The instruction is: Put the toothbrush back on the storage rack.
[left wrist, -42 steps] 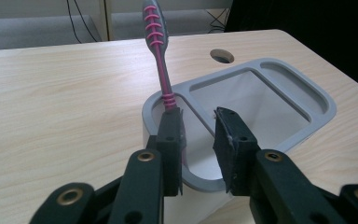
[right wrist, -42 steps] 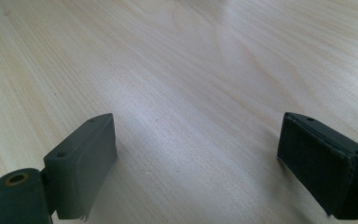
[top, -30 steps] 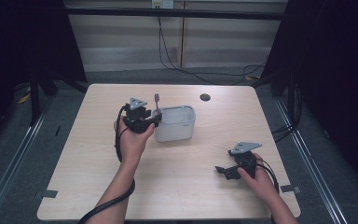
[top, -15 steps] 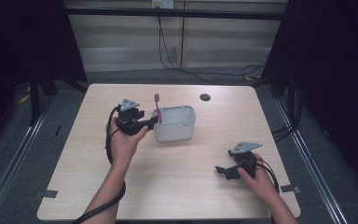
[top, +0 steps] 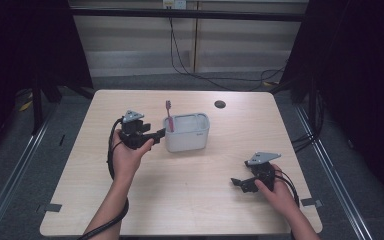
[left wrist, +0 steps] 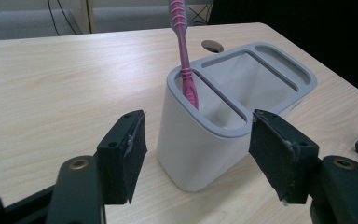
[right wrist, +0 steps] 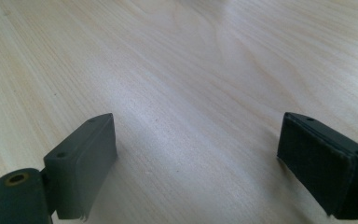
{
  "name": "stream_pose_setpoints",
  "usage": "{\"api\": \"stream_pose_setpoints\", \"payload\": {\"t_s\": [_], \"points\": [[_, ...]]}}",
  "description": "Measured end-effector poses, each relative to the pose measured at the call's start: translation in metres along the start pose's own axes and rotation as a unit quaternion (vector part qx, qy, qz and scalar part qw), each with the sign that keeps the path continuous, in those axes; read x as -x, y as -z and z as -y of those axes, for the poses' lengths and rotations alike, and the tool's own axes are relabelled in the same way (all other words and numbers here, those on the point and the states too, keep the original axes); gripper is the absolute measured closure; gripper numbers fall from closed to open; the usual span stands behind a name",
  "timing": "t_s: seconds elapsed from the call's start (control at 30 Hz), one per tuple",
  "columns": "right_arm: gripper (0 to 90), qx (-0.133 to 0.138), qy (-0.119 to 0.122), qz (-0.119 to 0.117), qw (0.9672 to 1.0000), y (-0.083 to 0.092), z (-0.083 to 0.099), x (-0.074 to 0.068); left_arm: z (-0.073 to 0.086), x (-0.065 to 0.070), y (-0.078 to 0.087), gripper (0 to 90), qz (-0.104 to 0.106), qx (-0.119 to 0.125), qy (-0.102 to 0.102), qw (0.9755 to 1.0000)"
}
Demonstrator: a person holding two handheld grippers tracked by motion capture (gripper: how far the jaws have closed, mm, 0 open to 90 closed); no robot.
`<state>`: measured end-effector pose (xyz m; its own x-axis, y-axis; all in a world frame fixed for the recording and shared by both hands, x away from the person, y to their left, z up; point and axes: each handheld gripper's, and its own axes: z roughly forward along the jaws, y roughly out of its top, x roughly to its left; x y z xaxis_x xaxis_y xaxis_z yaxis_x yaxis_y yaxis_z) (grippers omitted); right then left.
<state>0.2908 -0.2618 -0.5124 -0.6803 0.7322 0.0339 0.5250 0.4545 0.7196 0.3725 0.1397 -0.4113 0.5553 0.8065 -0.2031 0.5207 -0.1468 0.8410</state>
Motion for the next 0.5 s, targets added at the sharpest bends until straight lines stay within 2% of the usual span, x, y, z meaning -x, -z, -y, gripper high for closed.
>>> {"api": "stream_pose_setpoints", "payload": {"t_s": [0.1, 0.5], "points": [[11.0, 0.0, 0.0, 0.0, 1.0, 0.0, 0.0, 0.0, 0.002, 0.0, 0.0, 34.0, 0.002, -0.001, -0.006, 1.0], [11.1, 0.0, 0.0, 0.0, 1.0, 0.0, 0.0, 0.0, 0.011, -0.007, 0.004, 29.2, 0.007, 0.002, -0.008, 0.9999]]}}
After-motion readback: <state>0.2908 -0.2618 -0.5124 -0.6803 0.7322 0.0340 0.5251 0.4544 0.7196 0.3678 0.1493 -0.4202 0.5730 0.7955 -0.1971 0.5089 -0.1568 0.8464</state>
